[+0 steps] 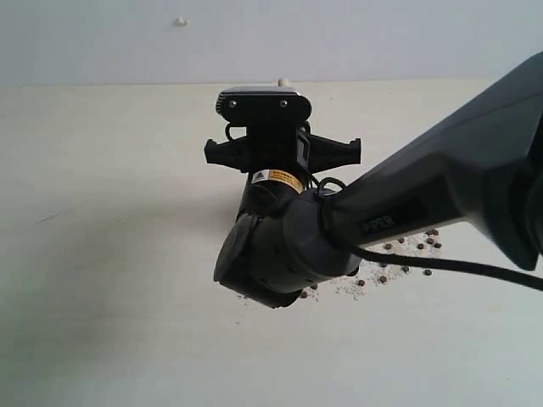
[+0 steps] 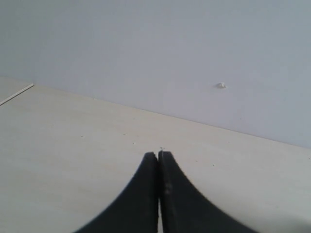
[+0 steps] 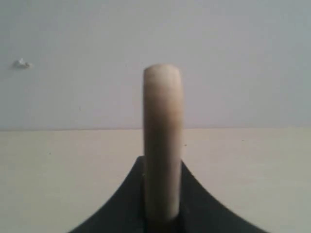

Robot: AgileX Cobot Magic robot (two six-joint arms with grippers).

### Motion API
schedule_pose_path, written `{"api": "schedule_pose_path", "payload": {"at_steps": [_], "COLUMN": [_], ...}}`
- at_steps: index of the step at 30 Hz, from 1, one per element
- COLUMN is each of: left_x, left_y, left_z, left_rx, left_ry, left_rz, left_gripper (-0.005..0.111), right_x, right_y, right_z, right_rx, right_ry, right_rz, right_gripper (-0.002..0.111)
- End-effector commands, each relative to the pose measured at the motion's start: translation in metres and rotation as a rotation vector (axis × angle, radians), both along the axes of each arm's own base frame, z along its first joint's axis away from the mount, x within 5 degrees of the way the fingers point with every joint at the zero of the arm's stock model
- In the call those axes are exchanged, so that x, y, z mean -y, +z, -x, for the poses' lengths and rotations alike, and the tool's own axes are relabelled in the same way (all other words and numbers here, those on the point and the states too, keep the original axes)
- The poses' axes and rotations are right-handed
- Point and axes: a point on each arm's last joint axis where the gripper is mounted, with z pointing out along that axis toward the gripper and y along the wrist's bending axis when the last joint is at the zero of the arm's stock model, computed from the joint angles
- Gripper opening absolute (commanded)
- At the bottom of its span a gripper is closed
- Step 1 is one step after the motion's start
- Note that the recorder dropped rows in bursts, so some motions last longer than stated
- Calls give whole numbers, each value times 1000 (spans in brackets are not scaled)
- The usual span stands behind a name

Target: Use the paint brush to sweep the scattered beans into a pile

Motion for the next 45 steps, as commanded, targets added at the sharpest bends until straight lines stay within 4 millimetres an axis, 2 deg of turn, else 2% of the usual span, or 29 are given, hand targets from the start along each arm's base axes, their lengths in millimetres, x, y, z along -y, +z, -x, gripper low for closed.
{"api": "schedule_pose_path", "payload": {"at_steps": [1, 10, 14, 22, 26, 32, 39, 45], "left_x": [0, 0, 0, 0, 0, 0, 0, 0], "left_y": [0, 0, 0, 0, 0, 0, 0, 0], "left_z": [0, 0, 0, 0, 0, 0, 0, 0], "left_rx": [9, 9, 9, 9, 9, 9, 9, 9], "left_ry": [3, 2, 2, 2, 2, 2, 2, 2], "left_rz": [6, 4, 4, 2, 2, 2, 2, 2], "left_gripper": [0, 0, 0, 0, 0, 0, 0, 0], "right_x": [-2, 9, 17, 30, 29, 29, 34, 47], "right_y": [21, 71, 73, 56, 44, 25, 9, 1], "right_z": [-2, 5, 15, 52, 64, 68, 66, 62], "right_rx": [33, 93, 94, 68, -3, -166, -218, -232], "right_ry": [51, 35, 107, 432, 563, 561, 506, 376], "right_rz": [-15, -122, -235, -416, -459, -396, -256, -99], "right_gripper": [0, 0, 0, 0, 0, 0, 0, 0]}}
